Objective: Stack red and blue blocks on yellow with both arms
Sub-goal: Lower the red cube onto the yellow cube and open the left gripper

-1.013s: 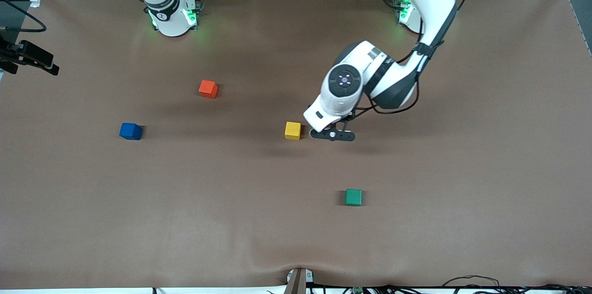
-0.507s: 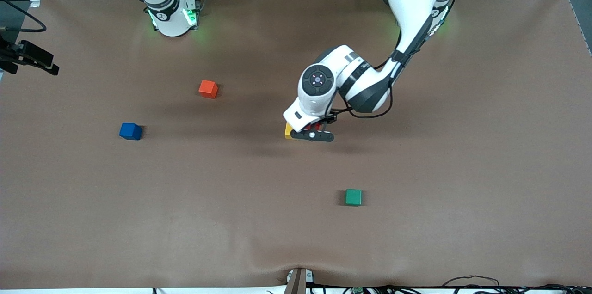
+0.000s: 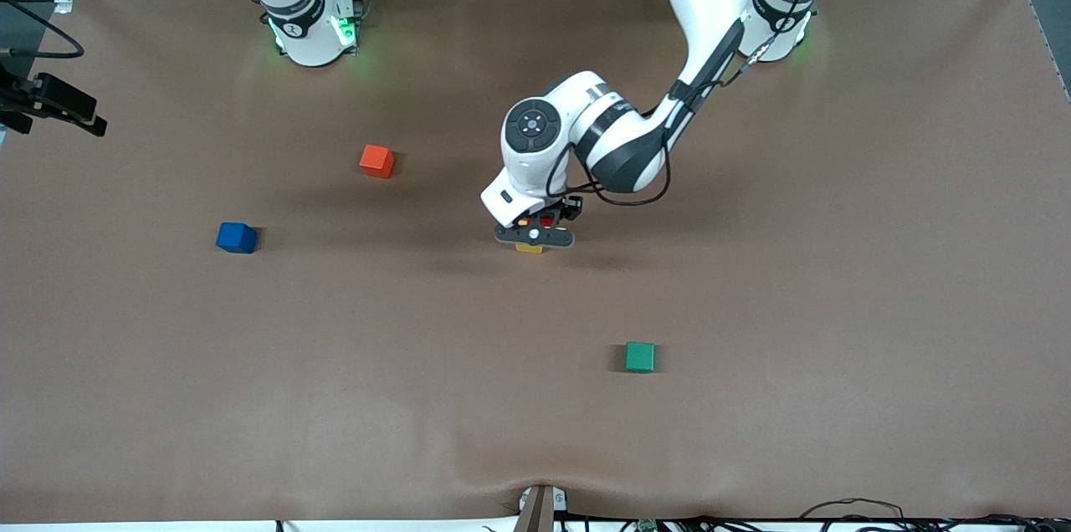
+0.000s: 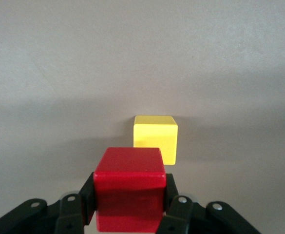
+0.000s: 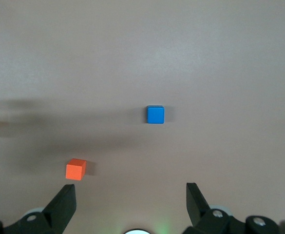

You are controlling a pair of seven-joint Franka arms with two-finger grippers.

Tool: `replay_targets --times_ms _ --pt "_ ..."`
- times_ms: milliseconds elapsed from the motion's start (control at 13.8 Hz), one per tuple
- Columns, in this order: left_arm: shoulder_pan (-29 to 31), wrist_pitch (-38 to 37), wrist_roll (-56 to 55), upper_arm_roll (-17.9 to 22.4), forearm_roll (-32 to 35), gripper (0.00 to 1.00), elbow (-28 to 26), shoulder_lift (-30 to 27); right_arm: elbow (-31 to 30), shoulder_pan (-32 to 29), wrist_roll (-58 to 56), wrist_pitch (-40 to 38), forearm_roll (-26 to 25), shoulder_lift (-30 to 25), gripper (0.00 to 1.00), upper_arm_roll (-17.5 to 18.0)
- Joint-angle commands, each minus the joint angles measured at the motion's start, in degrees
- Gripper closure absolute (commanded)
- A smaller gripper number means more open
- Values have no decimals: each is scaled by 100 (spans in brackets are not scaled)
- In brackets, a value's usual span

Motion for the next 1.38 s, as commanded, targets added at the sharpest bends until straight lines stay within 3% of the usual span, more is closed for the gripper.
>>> replay_targets --times_ms 0,362,1303 --pt "-67 128 -147 61 106 100 290 201 -135 -66 60 8 86 -137 0 31" --pt "-418 269 -147 421 106 100 360 333 -135 -66 60 8 86 -137 0 31" --pt "-436 559 -384 430 97 100 351 526 -135 -66 60 0 86 -137 0 31"
